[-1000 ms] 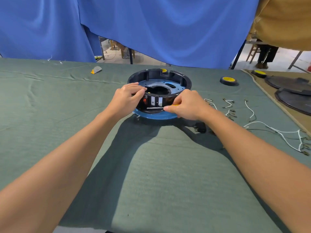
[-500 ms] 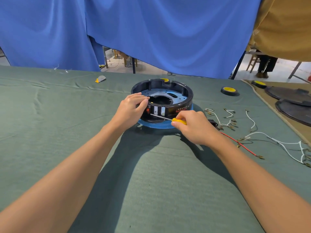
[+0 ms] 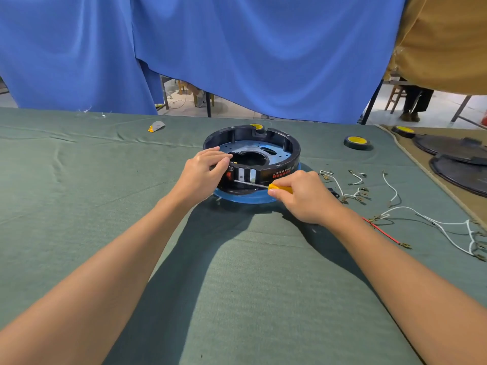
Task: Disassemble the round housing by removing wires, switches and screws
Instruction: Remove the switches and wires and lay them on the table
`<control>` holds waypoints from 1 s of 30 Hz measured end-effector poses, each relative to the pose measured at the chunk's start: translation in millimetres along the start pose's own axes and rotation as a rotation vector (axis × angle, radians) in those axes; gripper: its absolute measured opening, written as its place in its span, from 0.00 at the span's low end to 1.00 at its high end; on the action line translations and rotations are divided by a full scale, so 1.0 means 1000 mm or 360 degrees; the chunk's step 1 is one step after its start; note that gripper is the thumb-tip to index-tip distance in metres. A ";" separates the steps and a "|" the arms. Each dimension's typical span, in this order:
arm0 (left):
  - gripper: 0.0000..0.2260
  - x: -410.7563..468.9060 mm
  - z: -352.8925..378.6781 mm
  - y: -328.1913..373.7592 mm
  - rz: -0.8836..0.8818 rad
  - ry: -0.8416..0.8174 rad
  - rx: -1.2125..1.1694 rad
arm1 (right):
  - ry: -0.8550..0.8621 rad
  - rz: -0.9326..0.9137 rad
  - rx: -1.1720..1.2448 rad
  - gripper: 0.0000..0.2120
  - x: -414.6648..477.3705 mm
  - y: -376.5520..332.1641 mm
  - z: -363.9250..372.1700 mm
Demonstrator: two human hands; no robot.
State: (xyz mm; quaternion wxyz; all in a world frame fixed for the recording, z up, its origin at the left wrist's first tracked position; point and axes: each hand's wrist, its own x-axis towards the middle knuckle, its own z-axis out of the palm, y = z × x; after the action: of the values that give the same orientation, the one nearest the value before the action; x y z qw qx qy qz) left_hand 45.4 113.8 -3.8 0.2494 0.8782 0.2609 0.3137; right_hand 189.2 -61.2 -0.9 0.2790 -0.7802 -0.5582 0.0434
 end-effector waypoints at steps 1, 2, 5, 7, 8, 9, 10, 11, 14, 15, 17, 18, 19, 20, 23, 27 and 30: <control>0.15 0.000 0.000 0.000 -0.0001 -0.0002 -0.0010 | -0.0026 0.0006 0.0014 0.17 0.003 0.002 -0.003; 0.15 0.000 0.000 0.000 -0.0004 -0.0003 -0.0018 | -0.0055 0.0013 0.0023 0.16 0.007 0.004 -0.006; 0.15 0.000 0.000 0.000 -0.0015 0.0002 -0.0032 | -0.0157 0.0010 0.0020 0.10 0.016 0.009 -0.015; 0.14 0.000 0.000 0.000 -0.0021 0.0004 -0.0048 | -0.0224 0.0000 0.0062 0.05 0.020 0.012 -0.017; 0.14 0.001 -0.001 0.000 -0.0022 0.0005 -0.0054 | -0.0226 -0.0017 0.0075 0.05 0.022 0.014 -0.017; 0.14 0.001 -0.001 -0.001 -0.0023 0.0008 -0.0054 | -0.0210 -0.0041 0.0078 0.07 0.024 0.015 -0.018; 0.14 0.001 -0.001 -0.001 -0.0025 0.0013 -0.0053 | -0.0181 -0.0079 0.0050 0.09 0.025 0.017 -0.018; 0.14 0.001 -0.001 -0.002 -0.0030 0.0017 -0.0053 | -0.0145 -0.0148 -0.0021 0.10 0.026 0.019 -0.016; 0.14 0.002 0.000 -0.002 -0.0053 0.0028 -0.0045 | 0.0071 -0.0494 -0.0385 0.13 0.020 0.026 -0.003; 0.14 0.001 0.001 -0.002 -0.0057 0.0036 -0.0036 | 0.0158 -0.0574 -0.0465 0.12 0.016 0.027 0.001; 0.15 0.000 0.003 0.000 -0.0054 0.0053 -0.0025 | 0.0316 -0.0659 -0.0617 0.09 0.011 0.027 0.007; 0.15 0.000 0.003 0.001 -0.0049 0.0061 -0.0018 | 0.0370 -0.0671 -0.0699 0.09 0.010 0.027 0.008; 0.15 -0.001 0.003 0.001 -0.0044 0.0066 -0.0009 | 0.0390 -0.0683 -0.0758 0.08 0.012 0.028 0.008; 0.15 -0.001 0.004 0.001 -0.0041 0.0069 -0.0002 | 0.0362 -0.0683 -0.0777 0.08 0.015 0.027 0.005; 0.15 -0.002 0.004 0.001 -0.0043 0.0079 0.0006 | 0.0144 -0.0527 -0.0510 0.06 0.026 0.023 -0.004; 0.15 -0.002 0.004 0.001 -0.0055 0.0083 0.0015 | -0.0116 -0.0285 -0.0248 0.06 0.038 0.023 -0.014; 0.15 -0.003 0.005 0.002 -0.0059 0.0104 0.0020 | -0.0235 -0.0248 -0.0193 0.06 0.043 0.026 -0.016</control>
State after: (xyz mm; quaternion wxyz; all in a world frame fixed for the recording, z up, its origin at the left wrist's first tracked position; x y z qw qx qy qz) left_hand 47.6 109.6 -7.2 0.2410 0.8640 0.2873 0.3360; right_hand 233.5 -34.9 10.2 0.1922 -0.7446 -0.6377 0.0451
